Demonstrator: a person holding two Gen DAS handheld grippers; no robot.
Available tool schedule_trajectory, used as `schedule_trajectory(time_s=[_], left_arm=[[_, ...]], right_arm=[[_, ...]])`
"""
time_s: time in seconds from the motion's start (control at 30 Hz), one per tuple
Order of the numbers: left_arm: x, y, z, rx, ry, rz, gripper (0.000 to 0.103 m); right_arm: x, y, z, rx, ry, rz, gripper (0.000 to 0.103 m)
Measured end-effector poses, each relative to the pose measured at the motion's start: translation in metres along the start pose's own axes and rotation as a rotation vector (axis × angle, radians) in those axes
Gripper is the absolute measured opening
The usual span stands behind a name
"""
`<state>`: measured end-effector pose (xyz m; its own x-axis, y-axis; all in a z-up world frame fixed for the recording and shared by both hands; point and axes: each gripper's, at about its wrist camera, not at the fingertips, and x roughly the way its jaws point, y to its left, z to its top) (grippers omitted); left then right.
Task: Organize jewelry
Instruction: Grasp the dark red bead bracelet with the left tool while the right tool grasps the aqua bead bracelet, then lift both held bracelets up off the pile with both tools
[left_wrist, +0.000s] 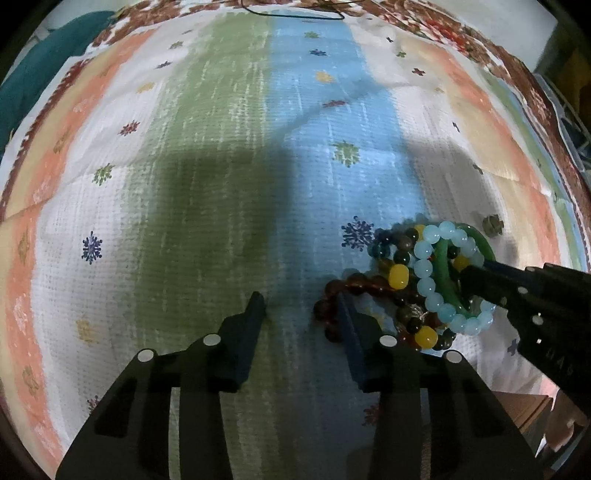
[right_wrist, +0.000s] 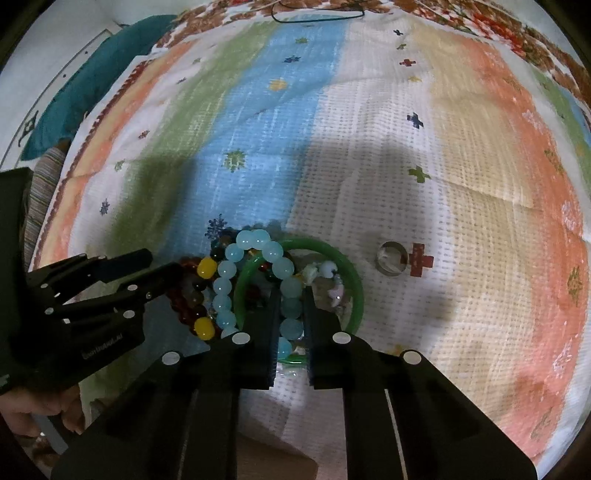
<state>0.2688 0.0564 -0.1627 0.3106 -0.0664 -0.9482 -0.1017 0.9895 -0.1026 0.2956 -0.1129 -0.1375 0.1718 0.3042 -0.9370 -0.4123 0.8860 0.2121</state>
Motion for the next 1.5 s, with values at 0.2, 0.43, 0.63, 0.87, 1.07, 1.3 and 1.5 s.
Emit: schedule_trajectory(time_s=[0.2,0.43,0.63,0.87,1.07,1.3,1.5], left_arm=[[-0.006,0.008,0.002,-0.019,0.004,0.018,0.000],[-0.016,0.017,-0.002,-0.045,-0.007,0.001,0.000],[-0.018,0.015,0.000,-0.071,0.012,-0.059,0.003],[-0.007,0.013,0.005,-0.081,0.033,-0.050,0.031],[0.003,0.004,0.006,-0.043,0.040,-0.028,0.035],[0.016,-0.020,0.005,0.083,0.028,0.080,0.032],[0.007,-0.005,0.010,0.023,0.032,0.077,0.013]], right_arm=[[-0.006,0.001,0.000,-0.015,-0.026,-0.010,0.012],[-0.022,-0.001,-0.004,-0.024,-0.058,-0.042,0.012],[-0.030,0.000,-0.007,-0.026,-0.069,-0.041,0.012],[-0.029,-0.002,-0.005,-0.019,-0.069,-0.039,0.012],[-0.026,-0.003,-0.006,-0.021,-0.062,-0.042,0.012],[-0.024,-0.001,-0.006,-0.036,-0.060,-0.052,0.012],[-0.031,0.003,-0.007,-0.048,-0.076,-0.054,0.012]])
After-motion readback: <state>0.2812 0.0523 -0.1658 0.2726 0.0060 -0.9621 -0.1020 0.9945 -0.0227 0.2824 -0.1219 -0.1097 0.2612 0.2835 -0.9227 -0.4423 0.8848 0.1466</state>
